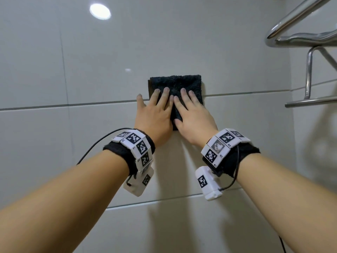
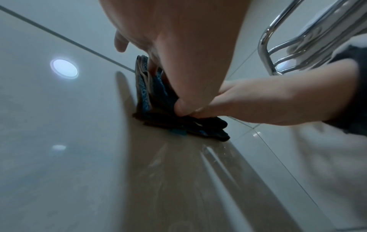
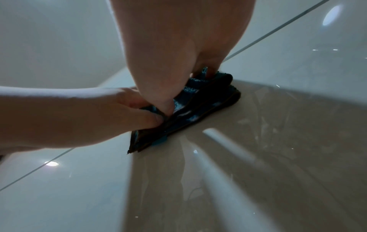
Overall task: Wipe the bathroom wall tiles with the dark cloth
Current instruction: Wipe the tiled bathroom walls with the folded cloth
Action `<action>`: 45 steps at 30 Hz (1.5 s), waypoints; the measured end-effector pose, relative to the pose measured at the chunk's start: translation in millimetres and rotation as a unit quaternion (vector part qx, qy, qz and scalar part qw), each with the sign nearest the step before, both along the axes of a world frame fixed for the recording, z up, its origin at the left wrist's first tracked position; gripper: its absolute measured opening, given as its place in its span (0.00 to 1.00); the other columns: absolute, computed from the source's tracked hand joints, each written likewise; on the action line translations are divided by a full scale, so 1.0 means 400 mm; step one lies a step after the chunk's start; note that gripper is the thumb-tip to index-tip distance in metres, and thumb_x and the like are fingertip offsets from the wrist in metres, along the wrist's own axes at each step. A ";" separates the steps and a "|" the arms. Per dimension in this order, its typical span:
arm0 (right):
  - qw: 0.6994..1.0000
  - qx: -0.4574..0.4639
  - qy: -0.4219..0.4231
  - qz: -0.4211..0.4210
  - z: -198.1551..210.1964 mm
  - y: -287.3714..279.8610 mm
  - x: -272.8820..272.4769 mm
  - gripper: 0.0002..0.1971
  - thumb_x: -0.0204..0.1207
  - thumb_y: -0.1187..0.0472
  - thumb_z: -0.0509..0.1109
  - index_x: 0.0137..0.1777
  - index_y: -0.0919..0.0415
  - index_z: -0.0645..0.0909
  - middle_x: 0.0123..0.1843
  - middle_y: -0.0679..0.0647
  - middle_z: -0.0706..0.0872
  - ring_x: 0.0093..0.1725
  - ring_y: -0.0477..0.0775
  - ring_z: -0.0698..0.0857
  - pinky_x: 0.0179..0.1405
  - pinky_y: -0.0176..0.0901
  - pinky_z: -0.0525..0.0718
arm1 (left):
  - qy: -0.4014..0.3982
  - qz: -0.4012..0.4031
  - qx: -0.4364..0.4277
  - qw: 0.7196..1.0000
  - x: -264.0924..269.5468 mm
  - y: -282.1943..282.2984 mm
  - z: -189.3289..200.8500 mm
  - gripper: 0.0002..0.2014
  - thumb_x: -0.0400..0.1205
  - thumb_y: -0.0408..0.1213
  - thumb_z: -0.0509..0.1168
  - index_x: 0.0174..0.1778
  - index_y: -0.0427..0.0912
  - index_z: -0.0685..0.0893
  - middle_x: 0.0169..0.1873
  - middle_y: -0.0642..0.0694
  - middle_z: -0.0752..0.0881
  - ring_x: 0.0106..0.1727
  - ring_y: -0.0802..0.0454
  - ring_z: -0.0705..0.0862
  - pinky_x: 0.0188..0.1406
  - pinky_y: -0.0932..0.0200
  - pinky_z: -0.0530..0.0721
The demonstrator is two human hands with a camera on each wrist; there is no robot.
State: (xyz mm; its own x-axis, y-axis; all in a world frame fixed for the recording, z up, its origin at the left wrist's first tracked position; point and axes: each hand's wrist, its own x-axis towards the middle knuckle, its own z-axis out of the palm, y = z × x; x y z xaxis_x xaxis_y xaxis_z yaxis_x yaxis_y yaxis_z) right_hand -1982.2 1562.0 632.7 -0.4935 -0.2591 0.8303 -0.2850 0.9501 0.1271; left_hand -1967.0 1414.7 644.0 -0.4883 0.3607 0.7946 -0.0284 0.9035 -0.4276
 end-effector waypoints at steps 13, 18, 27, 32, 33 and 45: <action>0.998 -0.059 -0.018 0.004 -0.031 0.113 0.006 0.31 0.86 0.46 0.55 0.87 0.49 0.51 0.89 0.50 0.46 0.87 0.52 0.46 0.85 0.49 0.54 | -0.017 -0.043 -0.014 0.999 -0.003 0.098 -0.016 0.32 0.86 0.52 0.51 0.88 0.47 0.56 0.88 0.46 0.51 0.85 0.44 0.54 0.77 0.25 0.53; 0.992 -0.122 -0.025 -0.022 -0.041 0.217 -0.001 0.31 0.86 0.48 0.56 0.87 0.47 0.50 0.89 0.48 0.46 0.87 0.51 0.46 0.84 0.51 0.58 | -0.033 -0.078 -0.046 0.995 -0.034 0.208 0.007 0.33 0.86 0.53 0.51 0.88 0.49 0.52 0.88 0.49 0.47 0.87 0.47 0.50 0.78 0.24 0.48; 0.956 -0.292 -0.009 -0.032 -0.033 0.324 -0.045 0.29 0.85 0.53 0.58 0.85 0.51 0.55 0.89 0.48 0.49 0.87 0.50 0.48 0.83 0.57 0.59 | -0.042 -0.143 -0.109 0.983 -0.103 0.365 0.054 0.33 0.86 0.55 0.48 0.88 0.52 0.52 0.88 0.50 0.47 0.88 0.48 0.46 0.78 0.24 0.39; 0.939 -0.340 0.036 -0.030 -0.035 0.337 -0.072 0.28 0.84 0.59 0.58 0.84 0.55 0.59 0.88 0.51 0.53 0.87 0.52 0.50 0.84 0.56 0.58 | -0.040 -0.159 -0.125 0.979 -0.113 0.401 0.057 0.33 0.86 0.56 0.46 0.88 0.52 0.51 0.88 0.50 0.46 0.88 0.49 0.44 0.77 0.23 0.34; 0.936 -0.347 0.045 -0.027 -0.033 0.332 -0.078 0.27 0.84 0.60 0.58 0.83 0.56 0.60 0.88 0.52 0.54 0.87 0.52 0.50 0.84 0.56 0.58 | -0.035 -0.160 -0.128 0.978 -0.115 0.398 0.054 0.33 0.86 0.56 0.46 0.88 0.52 0.51 0.88 0.49 0.46 0.88 0.49 0.44 0.77 0.23 0.33; 0.950 -0.300 0.088 -0.015 -0.054 0.246 -0.055 0.28 0.82 0.62 0.58 0.83 0.61 0.61 0.83 0.57 0.67 0.82 0.57 0.61 0.79 0.55 0.65 | 0.068 -0.262 -0.087 0.959 -0.131 0.281 0.031 0.21 0.78 0.43 0.56 0.63 0.48 0.86 0.72 0.48 0.81 0.72 0.45 0.76 0.71 0.30 0.56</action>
State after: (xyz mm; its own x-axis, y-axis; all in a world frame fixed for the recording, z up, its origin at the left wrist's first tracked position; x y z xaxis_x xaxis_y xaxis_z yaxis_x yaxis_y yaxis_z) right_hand -2004.4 1660.6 611.1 -0.3330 0.2987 0.8944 -0.2818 0.8736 -0.3967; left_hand -2019.4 1527.0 656.5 -0.0999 0.6615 0.7433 0.3426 0.7242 -0.5985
